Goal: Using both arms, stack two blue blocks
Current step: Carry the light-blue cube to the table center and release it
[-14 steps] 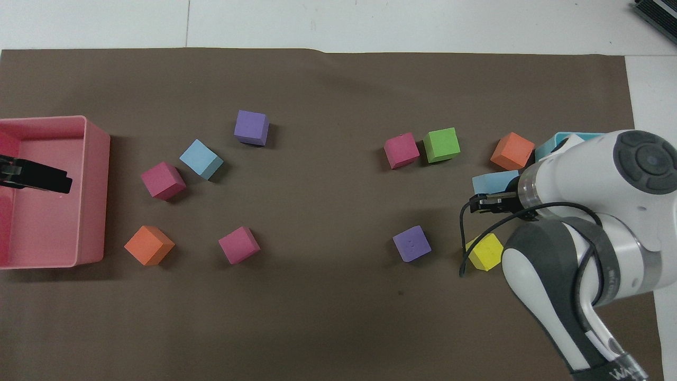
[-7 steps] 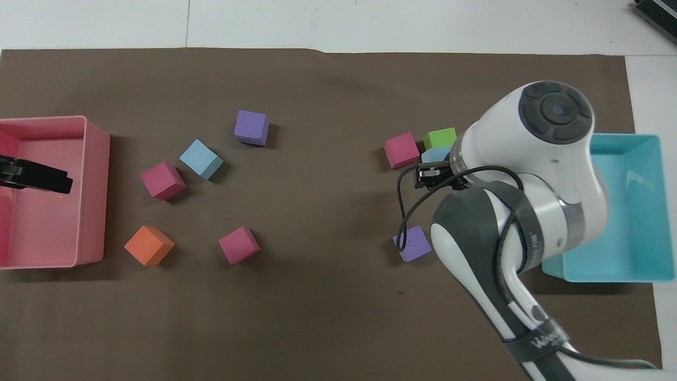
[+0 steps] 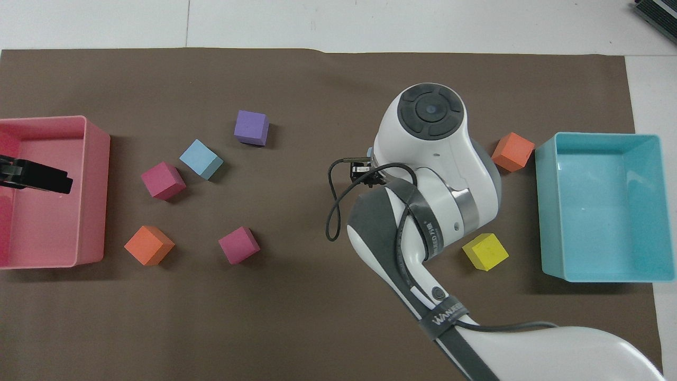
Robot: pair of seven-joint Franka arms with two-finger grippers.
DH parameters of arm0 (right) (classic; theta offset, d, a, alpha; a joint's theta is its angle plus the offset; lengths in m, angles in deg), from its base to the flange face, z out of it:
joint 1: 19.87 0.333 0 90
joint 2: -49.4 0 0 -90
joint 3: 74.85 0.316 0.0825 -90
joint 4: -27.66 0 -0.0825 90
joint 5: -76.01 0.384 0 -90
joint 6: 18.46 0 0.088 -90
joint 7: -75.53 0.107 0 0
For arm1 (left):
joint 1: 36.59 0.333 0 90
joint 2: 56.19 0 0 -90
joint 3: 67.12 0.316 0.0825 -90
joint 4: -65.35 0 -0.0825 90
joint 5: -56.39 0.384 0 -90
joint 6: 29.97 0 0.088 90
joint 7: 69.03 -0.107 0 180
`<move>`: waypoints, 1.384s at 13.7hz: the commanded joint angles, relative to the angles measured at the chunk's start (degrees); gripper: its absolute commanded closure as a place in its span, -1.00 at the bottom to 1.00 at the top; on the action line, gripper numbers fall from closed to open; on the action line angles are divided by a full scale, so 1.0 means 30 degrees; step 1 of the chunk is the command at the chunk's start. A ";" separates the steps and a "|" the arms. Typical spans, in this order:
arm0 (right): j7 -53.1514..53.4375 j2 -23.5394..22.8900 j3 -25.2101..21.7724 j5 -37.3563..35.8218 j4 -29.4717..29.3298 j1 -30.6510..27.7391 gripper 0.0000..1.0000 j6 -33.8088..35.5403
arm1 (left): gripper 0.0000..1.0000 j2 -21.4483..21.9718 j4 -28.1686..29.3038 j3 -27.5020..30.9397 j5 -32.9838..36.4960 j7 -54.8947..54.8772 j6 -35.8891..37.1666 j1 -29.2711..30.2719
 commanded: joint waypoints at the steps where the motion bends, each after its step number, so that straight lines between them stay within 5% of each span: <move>1: 0.1413 -0.2405 -0.0047 -0.0085 -0.2491 0.1030 1.00 0.0152 | -1.00 0.0262 0.0101 0.0043 0.0067 -0.0016 0.0245 -0.0089; 7: 0.1417 -0.4080 0.0011 0.0266 -0.2234 0.1971 1.00 -0.2887 | -1.00 0.0262 0.0130 0.0072 0.0067 -0.0016 0.0245 -0.0029; 19: 0.0273 -0.3847 0.1007 0.1468 0.0579 0.2030 1.00 -0.3920 | -1.00 0.0233 0.0042 0.0101 0.0067 -0.0074 0.0245 0.0116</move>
